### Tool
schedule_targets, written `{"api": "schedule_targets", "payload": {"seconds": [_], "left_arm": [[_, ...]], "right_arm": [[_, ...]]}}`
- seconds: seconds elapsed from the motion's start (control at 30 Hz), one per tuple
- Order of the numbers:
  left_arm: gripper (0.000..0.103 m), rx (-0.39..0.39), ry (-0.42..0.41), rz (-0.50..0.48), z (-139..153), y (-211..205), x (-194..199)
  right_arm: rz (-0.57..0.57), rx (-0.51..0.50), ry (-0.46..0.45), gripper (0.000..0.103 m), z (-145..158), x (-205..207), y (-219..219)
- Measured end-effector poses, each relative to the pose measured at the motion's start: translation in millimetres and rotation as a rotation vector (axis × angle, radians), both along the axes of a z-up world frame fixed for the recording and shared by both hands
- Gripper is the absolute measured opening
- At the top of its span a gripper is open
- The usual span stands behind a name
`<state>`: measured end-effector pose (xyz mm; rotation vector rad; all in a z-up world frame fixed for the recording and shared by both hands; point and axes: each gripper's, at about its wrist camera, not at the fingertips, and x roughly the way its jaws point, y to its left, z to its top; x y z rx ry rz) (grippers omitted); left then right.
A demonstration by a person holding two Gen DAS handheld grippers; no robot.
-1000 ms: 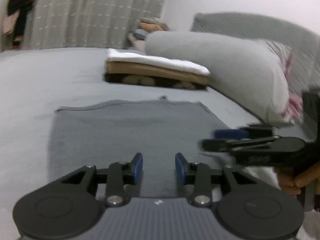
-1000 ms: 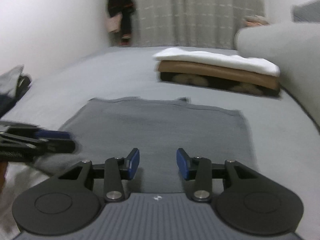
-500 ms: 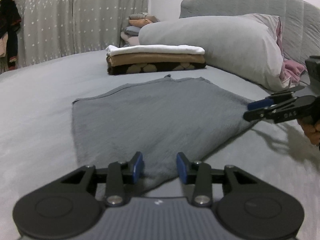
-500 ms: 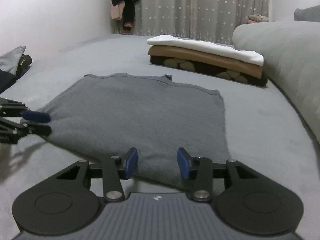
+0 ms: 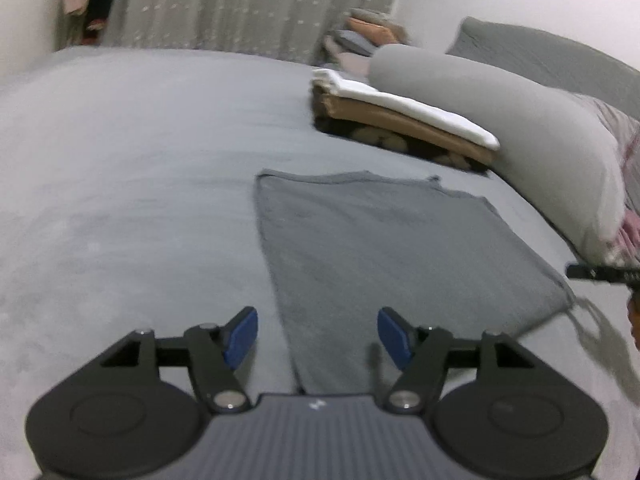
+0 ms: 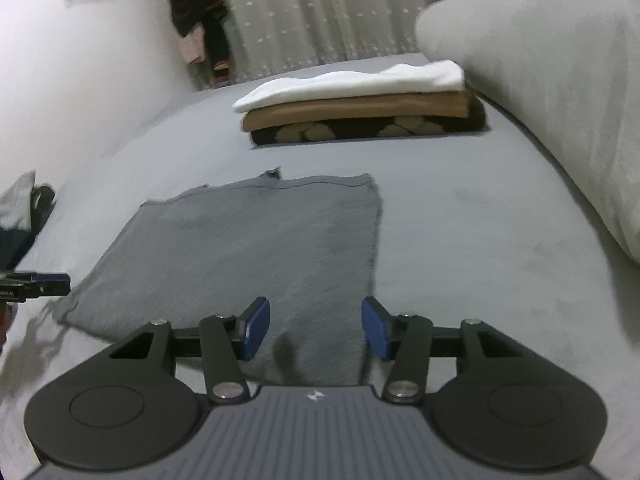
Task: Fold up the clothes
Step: 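Open both grippers and smooth the folded grey top flat, then grasp the folded grey top with both grippers and lift it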
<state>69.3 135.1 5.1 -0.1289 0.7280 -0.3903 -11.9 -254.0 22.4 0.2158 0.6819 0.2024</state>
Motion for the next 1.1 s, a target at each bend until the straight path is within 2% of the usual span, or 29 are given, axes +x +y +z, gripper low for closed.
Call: {"api": "schedule_targets", "payload": {"seconds": [0.1, 0.23, 0.53, 0.73, 0.9, 1.0, 1.1], "left_arm": [[0.070, 0.019, 0.020, 0.037, -1.6, -3.8, 10.8], [0.080, 0.051, 0.034, 0.056, -1.7, -12.3, 19.4], [0.082, 0.075, 0.057, 0.036, -3.1, -20.9, 23.8], [0.082, 0.062, 0.077, 0.019, -2.0, -17.5, 25.0], [0.076, -0.044, 0.121, -0.002, -6.2, 0.2, 33.5], [0.066, -0.119, 0.138, 0.003, -9.9, 11.2, 39.4], [0.062, -0.212, 0.158, 0.011, -16.3, 20.7, 49.0]], "right_arm": [[-0.020, 0.008, 0.019, 0.054, -2.9, 5.0, -7.2], [-0.023, 0.009, 0.037, 0.054, -7.5, 8.0, -11.1], [-0.022, 0.005, 0.059, 0.054, -9.7, 10.3, -12.5], [-0.015, -0.014, 0.067, 0.054, -6.2, 12.3, -11.1], [-0.011, 0.002, 0.081, 0.054, -7.5, 15.9, -16.1], [-0.011, 0.060, 0.101, 0.053, -12.6, 20.9, -25.7], [-0.015, 0.140, 0.123, 0.050, -19.6, 29.6, -36.4]]}}
